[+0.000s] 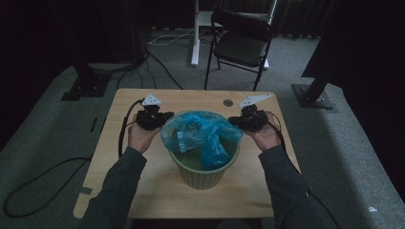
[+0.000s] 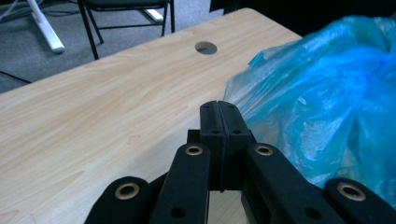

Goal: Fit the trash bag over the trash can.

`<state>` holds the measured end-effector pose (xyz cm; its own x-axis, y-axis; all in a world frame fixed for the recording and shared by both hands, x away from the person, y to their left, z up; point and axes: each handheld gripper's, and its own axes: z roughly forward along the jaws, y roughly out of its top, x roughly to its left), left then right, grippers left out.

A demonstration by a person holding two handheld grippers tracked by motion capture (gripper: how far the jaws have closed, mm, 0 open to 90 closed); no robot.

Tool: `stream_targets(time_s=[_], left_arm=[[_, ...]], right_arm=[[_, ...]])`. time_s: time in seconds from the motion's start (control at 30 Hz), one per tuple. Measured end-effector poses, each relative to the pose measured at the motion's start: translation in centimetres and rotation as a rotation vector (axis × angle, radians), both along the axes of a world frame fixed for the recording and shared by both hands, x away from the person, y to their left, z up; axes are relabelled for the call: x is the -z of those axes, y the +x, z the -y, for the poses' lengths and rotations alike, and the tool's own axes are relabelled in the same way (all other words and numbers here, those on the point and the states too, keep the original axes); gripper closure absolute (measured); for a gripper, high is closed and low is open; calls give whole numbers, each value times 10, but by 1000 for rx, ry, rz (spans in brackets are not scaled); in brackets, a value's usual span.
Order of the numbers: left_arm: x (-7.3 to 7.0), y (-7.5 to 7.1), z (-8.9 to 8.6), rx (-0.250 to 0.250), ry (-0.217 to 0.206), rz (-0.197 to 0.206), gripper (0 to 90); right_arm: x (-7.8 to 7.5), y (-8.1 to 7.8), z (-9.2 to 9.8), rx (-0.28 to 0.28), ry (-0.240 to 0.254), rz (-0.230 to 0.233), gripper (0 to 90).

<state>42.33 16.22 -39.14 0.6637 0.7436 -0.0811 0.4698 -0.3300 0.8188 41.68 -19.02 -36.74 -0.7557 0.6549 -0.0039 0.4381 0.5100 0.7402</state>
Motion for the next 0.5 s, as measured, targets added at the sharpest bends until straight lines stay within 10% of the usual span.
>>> stream_targets(time_s=[0.5], left_arm=[[13,-7,2,56,-42,-44,896]], right_arm=[[19,-12,17,-42,29,-85,895]])
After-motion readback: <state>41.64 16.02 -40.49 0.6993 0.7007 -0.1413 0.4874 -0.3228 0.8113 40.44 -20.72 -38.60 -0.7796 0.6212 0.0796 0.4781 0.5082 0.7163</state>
